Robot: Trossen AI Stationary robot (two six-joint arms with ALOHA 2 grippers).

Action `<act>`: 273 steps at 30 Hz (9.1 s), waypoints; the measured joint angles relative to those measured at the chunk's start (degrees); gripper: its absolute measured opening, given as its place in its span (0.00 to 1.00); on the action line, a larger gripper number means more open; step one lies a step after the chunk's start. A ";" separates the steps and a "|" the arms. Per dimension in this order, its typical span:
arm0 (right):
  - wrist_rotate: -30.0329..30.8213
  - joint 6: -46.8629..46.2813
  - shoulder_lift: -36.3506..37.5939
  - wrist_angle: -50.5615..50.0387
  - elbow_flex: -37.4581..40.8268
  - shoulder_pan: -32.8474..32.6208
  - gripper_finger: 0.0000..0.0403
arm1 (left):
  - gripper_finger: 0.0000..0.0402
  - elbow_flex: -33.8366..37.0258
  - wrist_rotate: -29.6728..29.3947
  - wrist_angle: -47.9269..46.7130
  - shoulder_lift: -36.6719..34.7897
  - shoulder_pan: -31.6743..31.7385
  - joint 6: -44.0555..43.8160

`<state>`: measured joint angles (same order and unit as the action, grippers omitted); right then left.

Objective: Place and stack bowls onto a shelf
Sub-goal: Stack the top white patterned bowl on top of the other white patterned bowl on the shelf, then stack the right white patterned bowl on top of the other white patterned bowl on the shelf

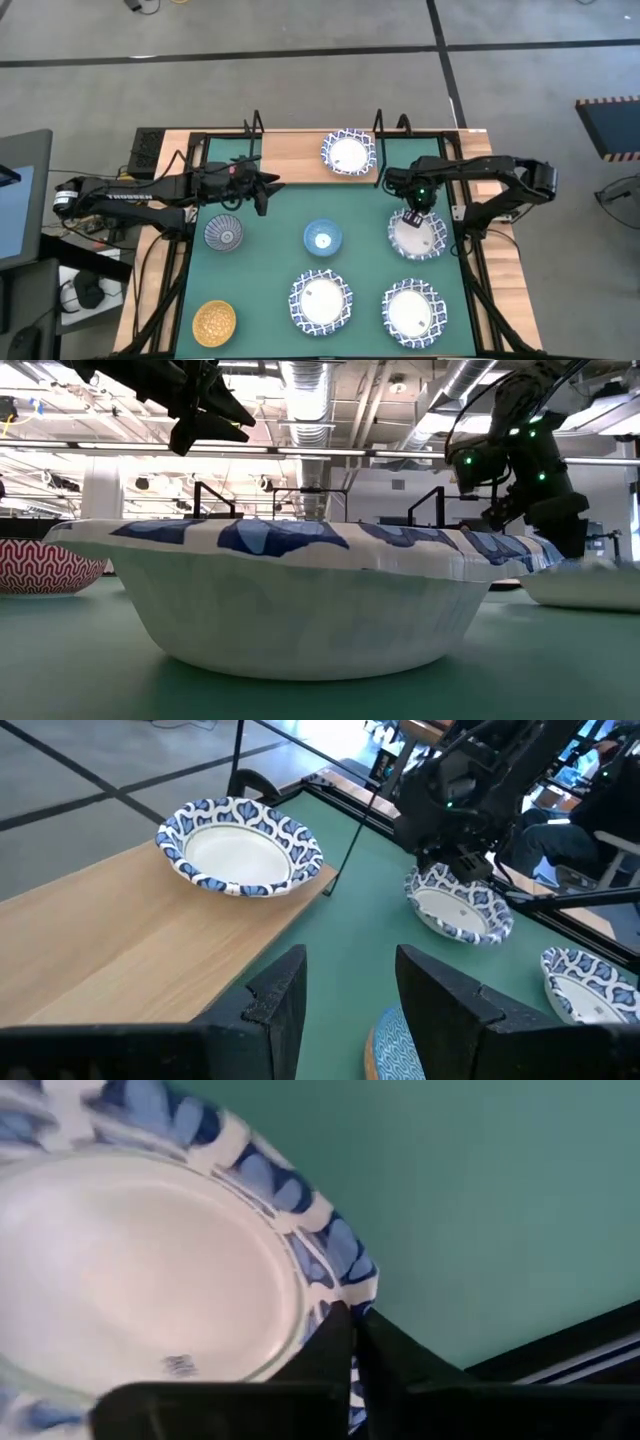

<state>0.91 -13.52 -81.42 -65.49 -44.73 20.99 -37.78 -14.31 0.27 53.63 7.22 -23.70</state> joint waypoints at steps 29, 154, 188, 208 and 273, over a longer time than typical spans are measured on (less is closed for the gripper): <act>25.03 -32.86 3.21 2.98 -29.40 -19.56 0.07 | 0.35 -31.03 5.08 -4.38 30.10 0.15 12.97; -13.10 -75.99 -4.98 16.95 -4.39 -60.21 0.54 | 0.51 -47.58 28.07 -21.60 36.39 16.34 32.00; -2.86 -71.38 5.14 7.45 -8.00 -46.49 0.09 | 0.51 -47.36 27.10 -25.86 36.46 12.95 29.78; 23.60 -36.88 12.79 8.78 -21.14 -22.24 0.06 | 0.51 -47.34 12.91 -26.71 36.48 11.06 22.80; 15.84 7.44 0.63 38.03 -23.04 8.09 0.44 | 0.51 -47.30 1.17 -41.77 35.17 6.25 12.48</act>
<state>16.76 -6.09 -80.79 -27.46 -67.77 29.08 -85.08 -13.14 -41.50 88.79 13.47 -11.22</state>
